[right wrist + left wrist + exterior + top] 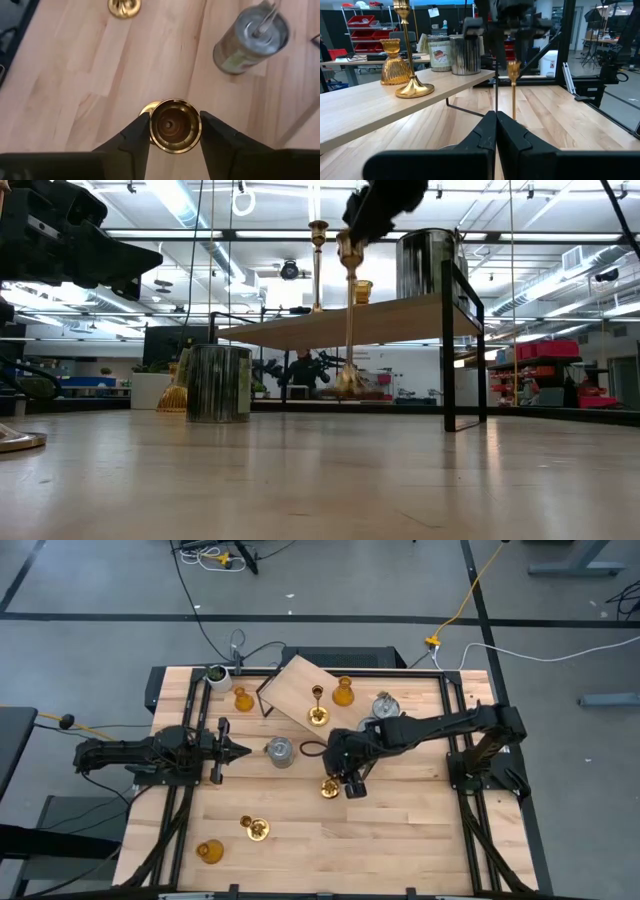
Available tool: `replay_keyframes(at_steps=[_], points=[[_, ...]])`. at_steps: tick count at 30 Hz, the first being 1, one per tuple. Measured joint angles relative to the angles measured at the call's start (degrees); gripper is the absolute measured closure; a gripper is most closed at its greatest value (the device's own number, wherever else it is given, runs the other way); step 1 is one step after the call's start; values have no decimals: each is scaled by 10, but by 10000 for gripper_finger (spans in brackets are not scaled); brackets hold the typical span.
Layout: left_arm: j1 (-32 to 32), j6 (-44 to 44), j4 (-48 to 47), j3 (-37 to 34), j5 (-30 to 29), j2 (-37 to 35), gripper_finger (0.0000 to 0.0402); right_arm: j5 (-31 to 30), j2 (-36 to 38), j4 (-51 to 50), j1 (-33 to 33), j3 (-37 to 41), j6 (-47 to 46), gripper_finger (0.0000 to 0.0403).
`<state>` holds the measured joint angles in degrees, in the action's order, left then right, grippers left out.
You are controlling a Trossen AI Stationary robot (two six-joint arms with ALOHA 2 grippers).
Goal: Pick & Place candle stick holders
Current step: Put the top gold candle holder on the shelf
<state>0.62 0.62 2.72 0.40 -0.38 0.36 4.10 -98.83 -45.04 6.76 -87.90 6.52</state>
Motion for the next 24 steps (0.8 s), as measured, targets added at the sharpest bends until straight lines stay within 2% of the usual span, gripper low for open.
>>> replay_keyframes(at_steps=[16, 24], points=[[0, 0, 0, 0, 0, 0, 390, -2, 1, -115, -12, -189, -37, 255], [0, 0, 0, 0, 0, 0, 390, -8, 1, -159, -38, -238, -45, 255]])
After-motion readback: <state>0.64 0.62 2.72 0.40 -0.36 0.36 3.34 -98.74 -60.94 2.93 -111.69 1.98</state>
